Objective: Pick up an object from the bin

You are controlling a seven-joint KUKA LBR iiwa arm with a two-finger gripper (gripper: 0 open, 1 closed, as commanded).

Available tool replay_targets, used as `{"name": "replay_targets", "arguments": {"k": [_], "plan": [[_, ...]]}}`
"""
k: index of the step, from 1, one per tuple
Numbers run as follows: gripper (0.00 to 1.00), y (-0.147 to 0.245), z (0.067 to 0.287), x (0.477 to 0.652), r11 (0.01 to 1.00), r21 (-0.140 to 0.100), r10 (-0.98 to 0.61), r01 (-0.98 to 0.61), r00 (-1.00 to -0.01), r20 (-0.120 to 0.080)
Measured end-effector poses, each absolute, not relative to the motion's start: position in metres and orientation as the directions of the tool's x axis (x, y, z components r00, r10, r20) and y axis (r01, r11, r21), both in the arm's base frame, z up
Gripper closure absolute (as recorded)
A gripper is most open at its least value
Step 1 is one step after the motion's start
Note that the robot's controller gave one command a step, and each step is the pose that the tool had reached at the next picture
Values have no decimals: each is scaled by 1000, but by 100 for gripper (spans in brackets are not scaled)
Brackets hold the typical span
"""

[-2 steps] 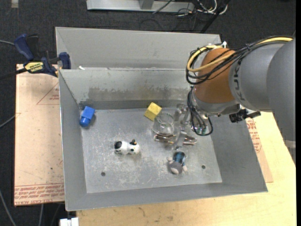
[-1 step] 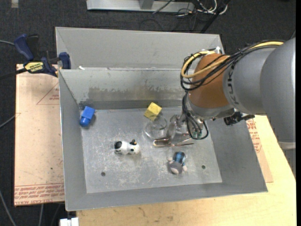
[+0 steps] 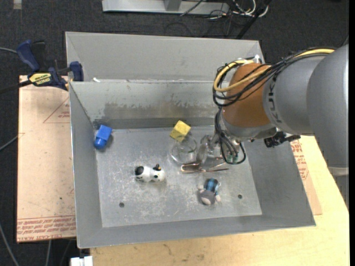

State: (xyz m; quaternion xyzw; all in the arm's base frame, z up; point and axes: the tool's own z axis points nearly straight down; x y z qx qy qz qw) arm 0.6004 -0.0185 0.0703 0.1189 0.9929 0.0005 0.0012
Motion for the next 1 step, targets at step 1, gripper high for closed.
{"name": "replay_targets", "arguments": {"k": [1], "plan": [[100,-18,74,600,972,1,236,236,-972,0]]}}
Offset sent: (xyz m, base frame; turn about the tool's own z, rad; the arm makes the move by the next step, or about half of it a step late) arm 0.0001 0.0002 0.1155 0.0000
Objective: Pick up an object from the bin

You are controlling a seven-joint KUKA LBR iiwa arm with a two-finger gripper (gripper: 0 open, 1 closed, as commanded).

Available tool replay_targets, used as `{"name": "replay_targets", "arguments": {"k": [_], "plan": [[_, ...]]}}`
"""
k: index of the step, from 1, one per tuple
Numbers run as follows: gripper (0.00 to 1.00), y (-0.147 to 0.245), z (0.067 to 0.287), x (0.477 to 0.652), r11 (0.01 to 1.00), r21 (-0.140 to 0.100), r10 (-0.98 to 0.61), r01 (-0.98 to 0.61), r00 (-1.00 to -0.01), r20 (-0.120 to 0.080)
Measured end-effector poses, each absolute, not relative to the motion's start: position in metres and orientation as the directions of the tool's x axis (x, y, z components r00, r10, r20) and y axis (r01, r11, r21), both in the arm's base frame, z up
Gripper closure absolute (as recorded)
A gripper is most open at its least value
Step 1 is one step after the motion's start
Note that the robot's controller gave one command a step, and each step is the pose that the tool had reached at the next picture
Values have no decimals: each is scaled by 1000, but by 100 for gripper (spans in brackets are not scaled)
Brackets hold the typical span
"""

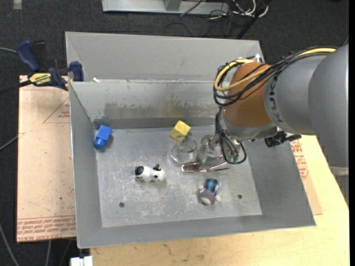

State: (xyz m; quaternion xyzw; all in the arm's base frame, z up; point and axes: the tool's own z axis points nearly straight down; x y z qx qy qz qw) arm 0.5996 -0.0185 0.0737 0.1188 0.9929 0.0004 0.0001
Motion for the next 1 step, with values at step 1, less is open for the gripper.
{"name": "replay_targets", "arguments": {"k": [1], "plan": [[100,-18,86,598,972,0,236,236,-972,7]]}}
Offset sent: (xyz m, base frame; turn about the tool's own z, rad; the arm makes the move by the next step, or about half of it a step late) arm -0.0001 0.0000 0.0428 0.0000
